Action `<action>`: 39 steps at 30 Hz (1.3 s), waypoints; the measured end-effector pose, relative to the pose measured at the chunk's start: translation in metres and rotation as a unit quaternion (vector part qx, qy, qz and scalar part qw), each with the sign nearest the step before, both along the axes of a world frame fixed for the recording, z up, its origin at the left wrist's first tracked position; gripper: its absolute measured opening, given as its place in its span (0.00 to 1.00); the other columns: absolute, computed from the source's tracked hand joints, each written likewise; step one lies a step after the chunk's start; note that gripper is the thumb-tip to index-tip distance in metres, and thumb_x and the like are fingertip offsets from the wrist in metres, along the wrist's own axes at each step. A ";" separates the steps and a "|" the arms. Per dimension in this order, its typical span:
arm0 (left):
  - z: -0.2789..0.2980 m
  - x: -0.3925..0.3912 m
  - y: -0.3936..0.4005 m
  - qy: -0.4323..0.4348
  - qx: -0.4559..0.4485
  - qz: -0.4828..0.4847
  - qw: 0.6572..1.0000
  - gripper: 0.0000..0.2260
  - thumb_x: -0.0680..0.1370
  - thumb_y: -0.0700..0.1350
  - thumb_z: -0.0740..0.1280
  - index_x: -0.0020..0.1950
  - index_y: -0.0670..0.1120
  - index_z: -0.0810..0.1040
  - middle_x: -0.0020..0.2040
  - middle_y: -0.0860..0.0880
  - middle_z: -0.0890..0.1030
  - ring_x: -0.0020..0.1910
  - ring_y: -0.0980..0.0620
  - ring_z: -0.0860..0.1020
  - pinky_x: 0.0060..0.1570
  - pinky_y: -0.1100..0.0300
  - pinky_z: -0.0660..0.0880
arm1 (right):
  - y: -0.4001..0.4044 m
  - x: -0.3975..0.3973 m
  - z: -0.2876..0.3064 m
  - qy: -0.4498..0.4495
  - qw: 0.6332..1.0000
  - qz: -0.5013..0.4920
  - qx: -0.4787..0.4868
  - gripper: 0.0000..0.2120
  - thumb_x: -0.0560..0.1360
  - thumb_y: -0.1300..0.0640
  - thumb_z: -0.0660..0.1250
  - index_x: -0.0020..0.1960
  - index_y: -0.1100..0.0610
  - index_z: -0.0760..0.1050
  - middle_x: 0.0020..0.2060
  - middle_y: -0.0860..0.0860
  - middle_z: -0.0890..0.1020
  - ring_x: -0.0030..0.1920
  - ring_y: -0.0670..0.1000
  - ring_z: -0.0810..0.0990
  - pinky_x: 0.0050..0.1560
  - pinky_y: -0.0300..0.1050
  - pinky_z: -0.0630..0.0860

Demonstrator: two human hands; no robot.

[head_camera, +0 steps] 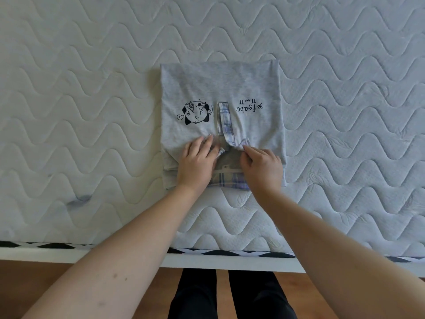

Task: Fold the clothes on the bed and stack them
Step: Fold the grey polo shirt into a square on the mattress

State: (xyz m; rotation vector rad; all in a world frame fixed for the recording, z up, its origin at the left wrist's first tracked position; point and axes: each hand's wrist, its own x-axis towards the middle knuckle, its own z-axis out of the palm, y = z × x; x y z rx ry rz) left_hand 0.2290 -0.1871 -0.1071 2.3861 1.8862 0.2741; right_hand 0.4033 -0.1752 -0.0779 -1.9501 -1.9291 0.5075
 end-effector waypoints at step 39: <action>-0.013 -0.078 -0.004 -0.503 -0.342 0.453 0.652 0.09 0.74 0.41 0.74 0.53 0.48 0.80 0.53 0.45 0.84 0.49 0.48 0.83 0.50 0.54 0.79 | 0.028 0.082 -0.035 0.111 0.913 -0.180 -0.350 0.15 0.74 0.44 0.70 0.43 0.54 0.69 0.37 0.50 0.77 0.36 0.49 0.75 0.30 0.42 0.66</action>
